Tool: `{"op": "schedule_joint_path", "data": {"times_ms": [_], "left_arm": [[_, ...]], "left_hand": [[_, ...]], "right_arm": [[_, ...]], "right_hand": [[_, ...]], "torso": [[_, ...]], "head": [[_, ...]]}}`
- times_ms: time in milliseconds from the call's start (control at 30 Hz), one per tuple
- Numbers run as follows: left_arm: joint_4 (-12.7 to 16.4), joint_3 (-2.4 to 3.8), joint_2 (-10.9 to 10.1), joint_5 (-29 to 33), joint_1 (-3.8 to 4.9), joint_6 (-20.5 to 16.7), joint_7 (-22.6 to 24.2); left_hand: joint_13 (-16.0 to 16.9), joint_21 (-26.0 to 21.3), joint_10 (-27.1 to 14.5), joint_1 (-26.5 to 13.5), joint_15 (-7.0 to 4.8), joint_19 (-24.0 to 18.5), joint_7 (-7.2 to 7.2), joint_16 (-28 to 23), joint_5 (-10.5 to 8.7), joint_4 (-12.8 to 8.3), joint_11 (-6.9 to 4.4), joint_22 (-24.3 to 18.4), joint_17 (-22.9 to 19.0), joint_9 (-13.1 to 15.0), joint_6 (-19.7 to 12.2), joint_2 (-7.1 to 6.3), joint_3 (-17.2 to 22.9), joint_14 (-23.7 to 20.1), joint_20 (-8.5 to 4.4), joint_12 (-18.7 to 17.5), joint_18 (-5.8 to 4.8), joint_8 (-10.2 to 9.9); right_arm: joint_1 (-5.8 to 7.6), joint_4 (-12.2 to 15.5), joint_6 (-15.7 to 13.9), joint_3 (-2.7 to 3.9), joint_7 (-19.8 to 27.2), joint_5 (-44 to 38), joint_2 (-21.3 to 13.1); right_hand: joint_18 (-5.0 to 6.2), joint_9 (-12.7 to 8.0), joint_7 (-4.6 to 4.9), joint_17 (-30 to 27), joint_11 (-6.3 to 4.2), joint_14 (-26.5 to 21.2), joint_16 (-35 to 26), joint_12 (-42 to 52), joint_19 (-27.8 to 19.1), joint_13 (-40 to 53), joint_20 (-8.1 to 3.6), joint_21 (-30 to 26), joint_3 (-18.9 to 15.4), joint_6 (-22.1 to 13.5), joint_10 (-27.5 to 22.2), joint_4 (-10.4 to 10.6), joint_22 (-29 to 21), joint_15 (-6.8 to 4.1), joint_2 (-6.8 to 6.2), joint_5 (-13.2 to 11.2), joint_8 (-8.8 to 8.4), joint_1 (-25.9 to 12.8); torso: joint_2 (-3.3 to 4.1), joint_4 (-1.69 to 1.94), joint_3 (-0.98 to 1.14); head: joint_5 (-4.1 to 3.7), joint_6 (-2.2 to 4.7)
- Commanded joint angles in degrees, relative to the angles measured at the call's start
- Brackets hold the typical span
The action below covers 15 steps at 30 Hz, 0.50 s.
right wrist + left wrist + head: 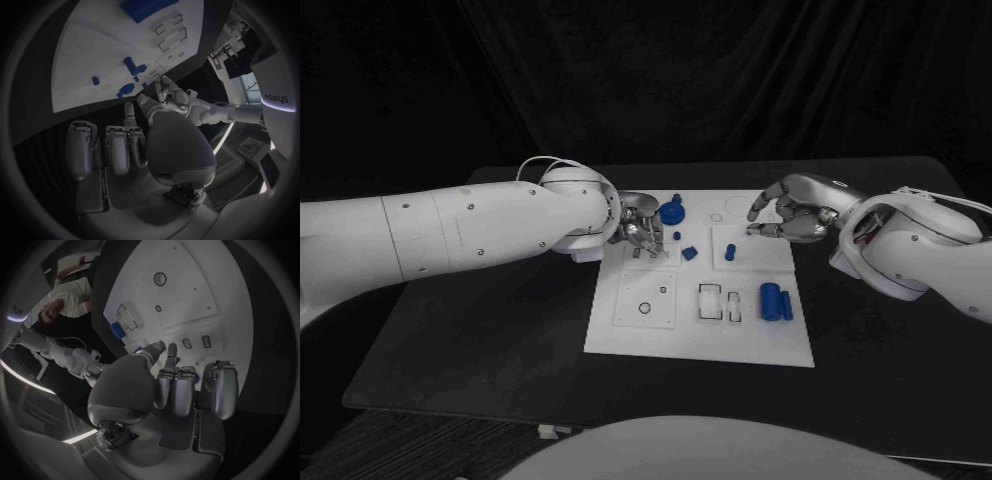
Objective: Assemble the parts on the task board
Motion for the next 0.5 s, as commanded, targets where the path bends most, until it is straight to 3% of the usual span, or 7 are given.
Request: {"op": "schedule_joint_path", "data": {"times_ms": [33,167,300,400,500], "left_arm": [[1.31,0.05,-1.07,0.31,0.41,-3.32,3.56],[2.58,0.05,-2.65,0.31,0.88,-3.63,3.60],[3.93,0.05,-4.52,0.71,1.21,-3.73,3.59],[4.91,0.04,-5.88,2.70,1.36,-3.82,3.28],[5.96,0.04,-7.30,4.27,1.51,-3.67,2.70]], "left_hand": [[15.09,0.29,5.98,-1.08,0.42,1.89,0.09,0.15,-0.29,1.64,0.42,12.44,15.07,-1.82,0.88,0.03,-0.50,6.03,0.52,0.16,0.75,-0.92],[15.09,0.24,5.98,-2.44,0.30,1.80,-0.38,0.15,0.39,4.17,0.16,12.42,15.07,-3.49,3.06,0.37,-1.29,6.03,0.56,0.16,0.79,-0.73],[15.09,0.08,5.98,-0.87,-0.17,1.68,-1.16,0.15,0.96,3.41,-0.48,12.36,15.07,-3.60,4.97,-0.02,-1.20,6.03,0.22,0.16,0.85,0.56],[15.09,-0.03,5.98,0.69,-0.32,1.60,-1.13,0.15,1.11,2.43,-0.53,12.32,15.07,-3.82,4.47,-0.48,-1.12,6.03,0.01,0.16,0.87,0.76],[15.09,0.00,5.98,1.15,-0.56,1.57,-1.59,0.15,1.25,2.31,-0.90,12.32,15.07,-2.86,5.12,-0.38,-1.75,6.03,-0.24,0.16,0.87,3.00]], "right_arm": [[0.14,-0.63,-1.85,0.06,1.91,-4.90,1.72],[0.14,-1.86,-0.41,0.06,1.75,-8.68,4.49],[0.02,-3.45,1.48,0.06,1.22,-12.77,7.52],[-0.06,-4.50,2.52,0.06,0.92,-14.21,9.25],[-0.15,-5.63,3.77,0.06,0.70,-14.99,10.89]], "right_hand": [[0.49,-0.85,0.21,11.85,-0.22,5.18,0.14,0.20,3.18,11.56,-0.49,0.30,-0.32,-0.20,4.31,-0.14,13.22,-0.19,-0.45,-0.31,-1.14,0.77],[0.49,-1.97,0.38,11.89,-0.11,5.19,0.15,0.14,3.19,11.46,-0.43,0.29,-0.71,0.41,4.28,-0.40,13.22,-0.09,-1.37,-0.33,-2.52,1.88],[0.49,-2.79,0.11,11.83,-0.29,5.18,0.13,0.10,3.21,11.38,-0.45,0.30,-1.10,0.50,4.25,-0.42,13.22,-0.18,-2.06,0.05,-3.63,2.48],[0.47,-3.32,-0.14,11.98,-0.50,5.22,0.20,0.03,3.25,11.27,-0.55,0.37,-1.44,0.23,4.21,-0.21,13.25,-0.34,-2.45,0.26,-4.45,2.60],[0.43,-3.49,-0.14,12.08,-0.52,5.25,0.25,0.09,3.33,11.36,-0.60,0.50,-1.62,0.36,4.26,0.04,13.30,-0.38,-2.48,0.40,-4.65,2.43]], "torso": [[-0.04,-0.10,0.03],[-0.01,0.00,0.07],[0.09,0.30,-0.04],[0.18,0.27,-0.14],[0.29,0.33,-0.22]], "head": [[0.13,0.00],[0.02,0.00],[-0.24,0.00],[-0.41,0.00],[-0.57,0.00]]}}
